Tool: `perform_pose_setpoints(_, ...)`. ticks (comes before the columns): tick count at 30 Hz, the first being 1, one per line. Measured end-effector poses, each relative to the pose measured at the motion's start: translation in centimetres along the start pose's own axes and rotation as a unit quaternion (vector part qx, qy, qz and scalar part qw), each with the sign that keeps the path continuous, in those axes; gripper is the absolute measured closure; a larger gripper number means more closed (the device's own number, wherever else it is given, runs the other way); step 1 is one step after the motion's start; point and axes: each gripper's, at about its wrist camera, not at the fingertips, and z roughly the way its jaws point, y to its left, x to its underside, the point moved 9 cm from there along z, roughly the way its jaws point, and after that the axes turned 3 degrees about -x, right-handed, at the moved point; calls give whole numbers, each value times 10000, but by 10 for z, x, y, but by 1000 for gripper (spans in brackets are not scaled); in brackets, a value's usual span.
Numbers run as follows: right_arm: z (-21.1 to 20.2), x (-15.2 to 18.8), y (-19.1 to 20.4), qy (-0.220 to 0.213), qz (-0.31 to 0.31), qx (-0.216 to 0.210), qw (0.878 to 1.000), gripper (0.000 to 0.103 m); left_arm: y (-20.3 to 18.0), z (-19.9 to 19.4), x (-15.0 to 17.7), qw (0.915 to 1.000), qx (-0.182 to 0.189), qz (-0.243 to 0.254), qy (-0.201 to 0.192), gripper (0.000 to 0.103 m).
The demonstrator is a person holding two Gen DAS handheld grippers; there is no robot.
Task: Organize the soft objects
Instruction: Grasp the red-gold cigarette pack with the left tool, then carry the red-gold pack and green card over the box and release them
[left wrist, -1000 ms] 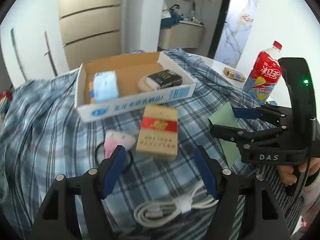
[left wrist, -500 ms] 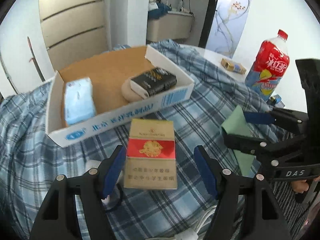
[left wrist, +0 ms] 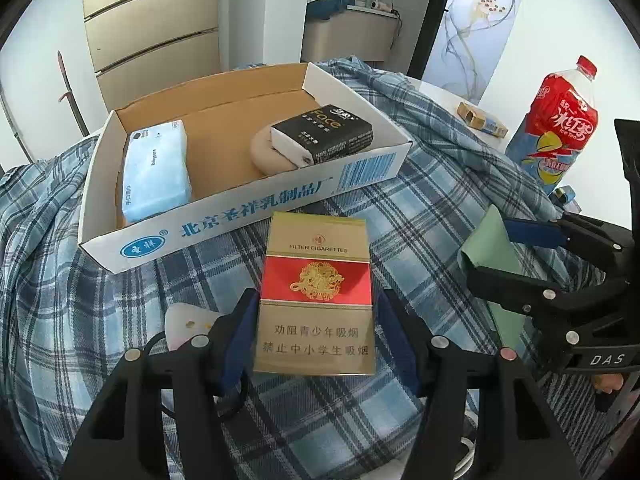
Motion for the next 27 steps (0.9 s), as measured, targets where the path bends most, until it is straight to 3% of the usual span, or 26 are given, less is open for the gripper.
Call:
perform_pose_setpoints(7, 1, 0, -1, 19, 14, -2, 10000, 34, 2, -5, -1, 9999, -31, -25, -139, 45)
perform_pose_setpoints(13, -4, -2, -1, -106, 41, -78, 9999, 34, 3, -38, -10, 9957, -71, -32, -923, 45)
perform_pose_setpoints(19, -7, -3, 1, -163, 40, -118, 9998, 34, 7, -76, -20, 9856, -342, -51, -1657, 45)
perform_pose_setpoints(27, -29, -18, 10, -431, 38, -158, 9989, 34, 12, -126, -37, 9743, -658, -119, -2153, 45)
